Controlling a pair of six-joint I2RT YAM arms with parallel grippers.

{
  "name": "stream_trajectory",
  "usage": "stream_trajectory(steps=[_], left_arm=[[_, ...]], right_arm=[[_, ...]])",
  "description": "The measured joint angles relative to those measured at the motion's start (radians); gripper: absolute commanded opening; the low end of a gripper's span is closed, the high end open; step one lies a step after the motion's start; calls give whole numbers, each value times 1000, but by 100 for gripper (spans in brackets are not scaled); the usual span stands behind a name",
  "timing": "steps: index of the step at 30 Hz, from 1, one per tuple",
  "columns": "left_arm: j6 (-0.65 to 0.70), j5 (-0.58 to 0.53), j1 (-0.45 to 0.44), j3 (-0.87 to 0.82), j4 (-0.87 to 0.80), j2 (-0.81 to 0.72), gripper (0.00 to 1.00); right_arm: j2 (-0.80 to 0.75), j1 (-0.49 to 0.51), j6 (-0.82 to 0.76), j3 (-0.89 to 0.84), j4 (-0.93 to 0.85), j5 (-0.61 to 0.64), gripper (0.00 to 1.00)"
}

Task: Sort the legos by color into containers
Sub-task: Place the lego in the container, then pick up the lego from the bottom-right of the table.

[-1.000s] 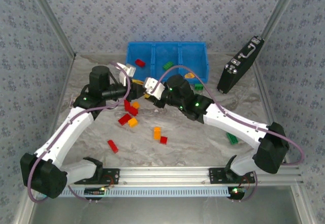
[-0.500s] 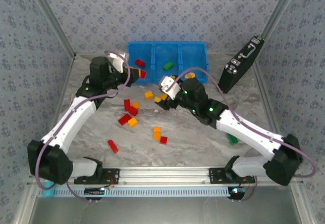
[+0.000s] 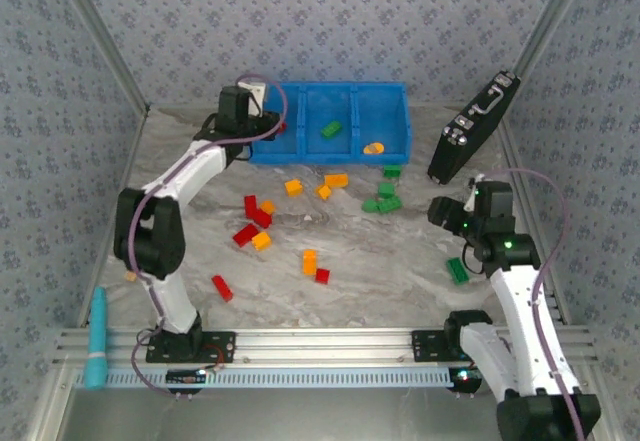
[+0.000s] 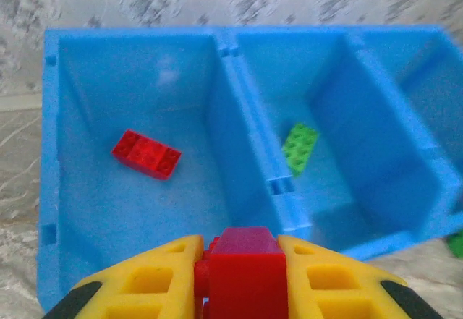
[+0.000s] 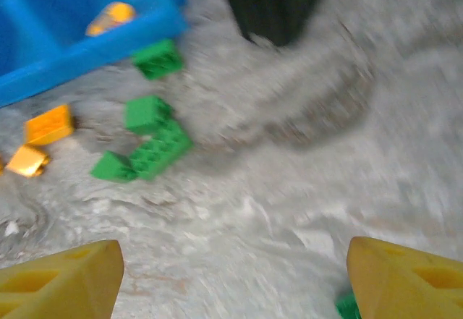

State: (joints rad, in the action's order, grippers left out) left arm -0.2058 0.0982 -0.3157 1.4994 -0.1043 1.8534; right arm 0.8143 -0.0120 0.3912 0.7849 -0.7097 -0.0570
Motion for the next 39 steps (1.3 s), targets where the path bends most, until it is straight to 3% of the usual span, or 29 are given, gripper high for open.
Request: stream_trajectory(steps=[4, 7, 16, 23, 31, 39], left_arm=[[-2, -36, 3, 113, -25, 141, 11], [-6, -52, 6, 196, -58, 228, 15], [-34, -73, 15, 351, -132, 359, 41], [-44, -65, 15, 387, -149, 367, 53], [-30, -61, 14, 390, -157, 347, 58], [21, -61, 13, 354, -124, 219, 60]], right_arm=[[82, -122, 111, -65, -52, -72, 82], [166, -146, 157, -105, -66, -94, 83], [311, -171, 196, -106, -83, -76, 90], [387, -171, 207, -119, -69, -33, 91], [407, -172, 248, -119, -104, 2, 91], [491, -162, 275, -118, -111, 31, 85]])
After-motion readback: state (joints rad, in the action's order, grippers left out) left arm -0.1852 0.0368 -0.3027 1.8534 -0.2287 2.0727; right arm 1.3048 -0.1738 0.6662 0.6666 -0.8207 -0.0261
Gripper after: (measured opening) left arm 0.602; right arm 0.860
